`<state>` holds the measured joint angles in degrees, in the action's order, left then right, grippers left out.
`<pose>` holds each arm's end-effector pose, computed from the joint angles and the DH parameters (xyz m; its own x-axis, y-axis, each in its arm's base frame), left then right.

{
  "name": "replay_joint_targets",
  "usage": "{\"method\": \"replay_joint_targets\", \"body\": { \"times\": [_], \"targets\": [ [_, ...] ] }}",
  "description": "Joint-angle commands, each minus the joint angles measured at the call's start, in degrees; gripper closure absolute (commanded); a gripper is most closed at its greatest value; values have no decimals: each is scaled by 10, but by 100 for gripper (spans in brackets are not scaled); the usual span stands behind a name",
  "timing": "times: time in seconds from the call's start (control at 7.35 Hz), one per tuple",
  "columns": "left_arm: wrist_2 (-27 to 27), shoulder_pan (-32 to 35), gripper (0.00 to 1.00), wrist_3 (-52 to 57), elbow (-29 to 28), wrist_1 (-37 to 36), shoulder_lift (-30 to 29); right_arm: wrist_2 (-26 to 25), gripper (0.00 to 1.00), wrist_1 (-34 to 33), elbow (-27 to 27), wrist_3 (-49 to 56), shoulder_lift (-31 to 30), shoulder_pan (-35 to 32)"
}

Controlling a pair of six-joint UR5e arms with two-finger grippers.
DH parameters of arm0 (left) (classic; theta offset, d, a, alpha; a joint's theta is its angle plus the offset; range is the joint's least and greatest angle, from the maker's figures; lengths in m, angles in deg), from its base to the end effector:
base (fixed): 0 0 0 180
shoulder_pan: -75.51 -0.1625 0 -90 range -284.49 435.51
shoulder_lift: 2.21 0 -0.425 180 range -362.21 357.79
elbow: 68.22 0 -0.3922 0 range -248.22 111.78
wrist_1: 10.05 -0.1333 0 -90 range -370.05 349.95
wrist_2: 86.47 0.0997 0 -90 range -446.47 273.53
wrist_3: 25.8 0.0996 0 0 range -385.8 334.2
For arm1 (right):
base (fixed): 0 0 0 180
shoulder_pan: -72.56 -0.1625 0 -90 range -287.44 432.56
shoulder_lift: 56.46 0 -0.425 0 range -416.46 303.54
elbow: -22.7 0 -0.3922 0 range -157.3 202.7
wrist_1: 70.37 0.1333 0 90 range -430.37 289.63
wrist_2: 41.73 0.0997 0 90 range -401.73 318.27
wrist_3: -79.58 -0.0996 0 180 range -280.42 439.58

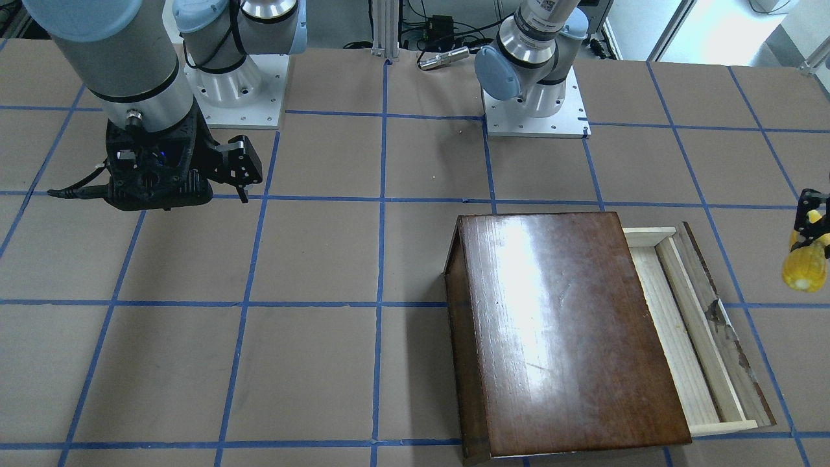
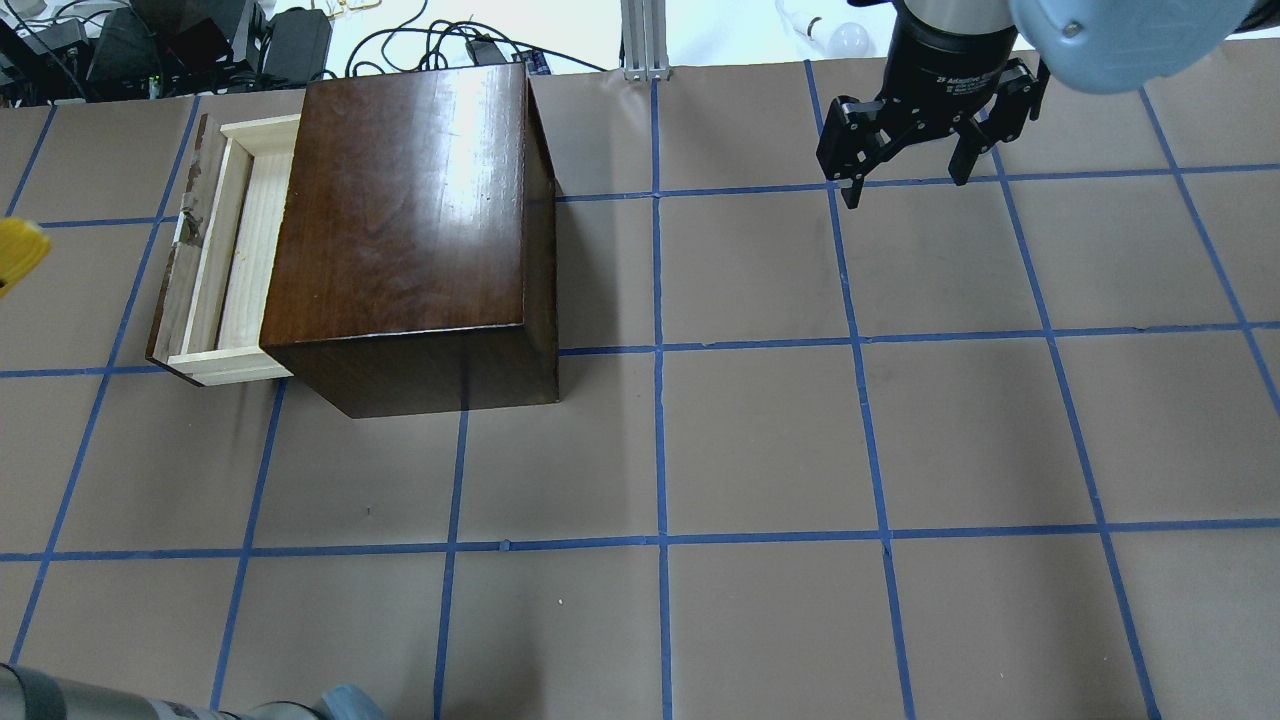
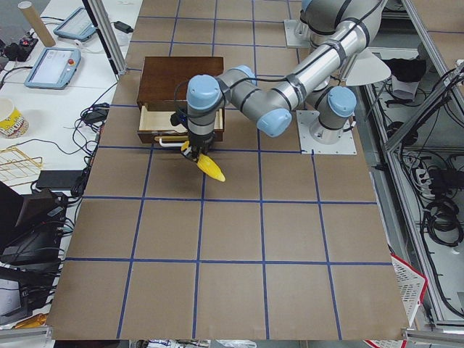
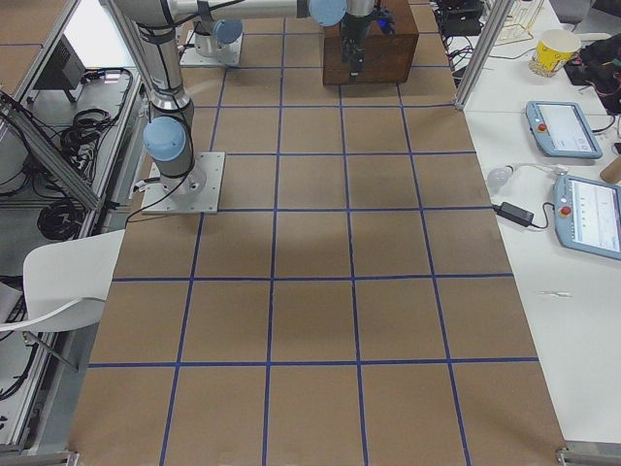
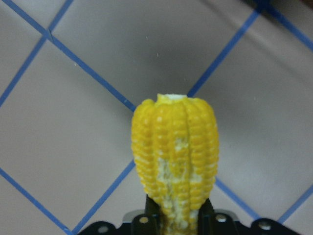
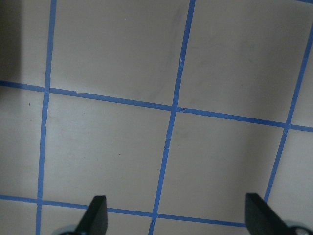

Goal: Open drawer and put corn inside
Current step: 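Lift the corn and carry it over the open drawer with the left gripper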

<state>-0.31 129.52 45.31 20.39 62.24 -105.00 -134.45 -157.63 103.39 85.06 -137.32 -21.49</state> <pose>0.2326 -0.5585 0.4116 -0.8154 0.5730 -0.0824 0.5788 0.8095 -0.0986 0.1674 -0.5444 0.4794 -0.9849 -0.1675 0.0429 -0.1654 0.9850 0.0492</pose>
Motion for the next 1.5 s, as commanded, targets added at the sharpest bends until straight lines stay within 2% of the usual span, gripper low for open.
{"method": "replay_joint_targets", "body": {
  "times": [0.0,0.14,0.27,0.68,0.95,1.36],
  "targets": [
    [8,102,100,-264,-10,3,2,0,0,0,0,1,0,0],
    [7,113,100,-312,-13,-1,-12,0,0,1,0,0,0,0],
    [4,117,100,-405,-26,3,-28,0,0,0,0,0,0,0],
    [12,142,100,-526,-42,6,-51,0,0,0,0,0,0,0],
    [10,143,100,-529,-49,4,-82,0,0,1,0,1,0,0],
    [11,145,100,-526,-49,4,-94,0,0,1,0,1,0,0]
  ]
}}
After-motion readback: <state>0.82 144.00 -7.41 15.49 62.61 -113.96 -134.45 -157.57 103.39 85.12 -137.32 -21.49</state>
